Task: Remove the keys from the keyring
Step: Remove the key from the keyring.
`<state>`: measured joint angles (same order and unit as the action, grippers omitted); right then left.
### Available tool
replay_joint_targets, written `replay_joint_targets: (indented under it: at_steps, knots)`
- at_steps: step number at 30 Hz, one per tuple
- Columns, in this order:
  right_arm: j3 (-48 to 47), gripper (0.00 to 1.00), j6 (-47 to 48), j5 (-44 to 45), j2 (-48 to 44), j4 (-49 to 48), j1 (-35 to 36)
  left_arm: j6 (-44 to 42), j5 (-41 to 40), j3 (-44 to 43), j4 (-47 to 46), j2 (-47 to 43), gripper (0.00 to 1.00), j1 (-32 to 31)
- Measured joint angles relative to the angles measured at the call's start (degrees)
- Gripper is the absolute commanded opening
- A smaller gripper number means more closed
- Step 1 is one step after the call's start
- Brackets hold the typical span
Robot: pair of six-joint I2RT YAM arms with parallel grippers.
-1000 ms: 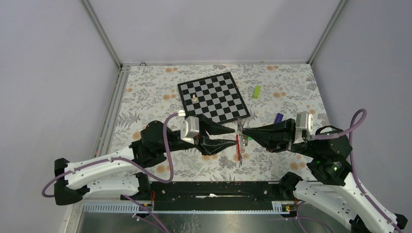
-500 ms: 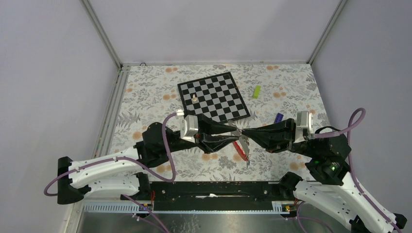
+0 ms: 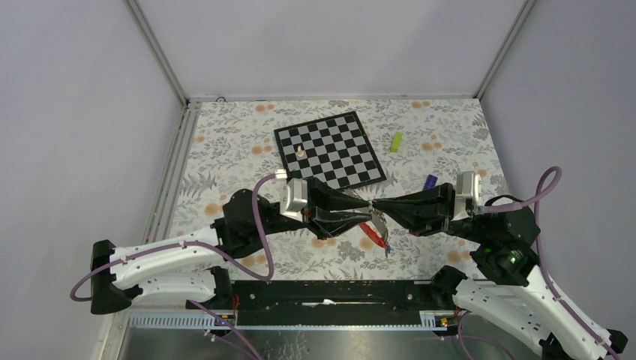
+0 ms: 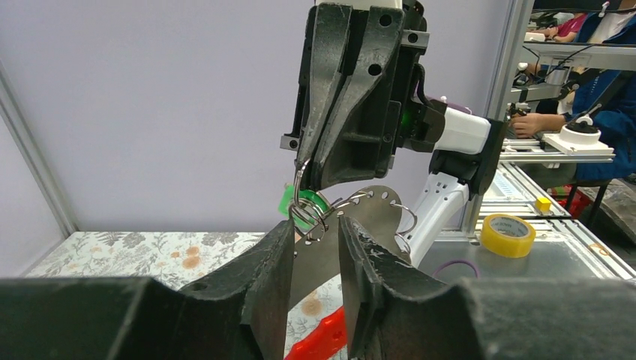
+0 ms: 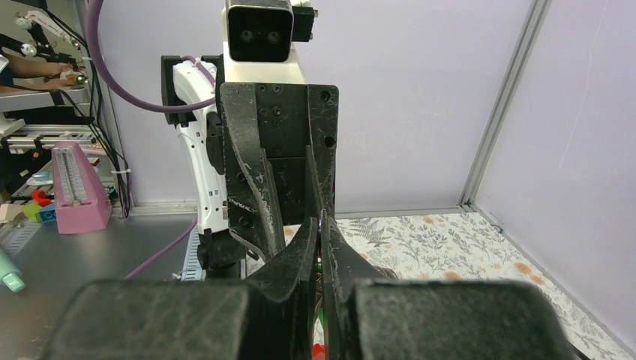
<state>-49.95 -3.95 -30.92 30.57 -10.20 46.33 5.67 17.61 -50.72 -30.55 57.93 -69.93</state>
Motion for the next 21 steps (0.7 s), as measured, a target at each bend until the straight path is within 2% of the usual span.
replay_joint_targets:
  at_steps: [7,21]
  knots:
    - [0.02,0.0,-0.04,0.04,-0.11,-0.11,0.0,0.44,0.59,0.24,-0.04,0.13,0.27,-0.02]
    - [0.26,0.0,-0.92,-0.02,-0.11,-0.92,0.0,0.44,0.63,0.35,-0.5,1.05,0.27,-0.02]
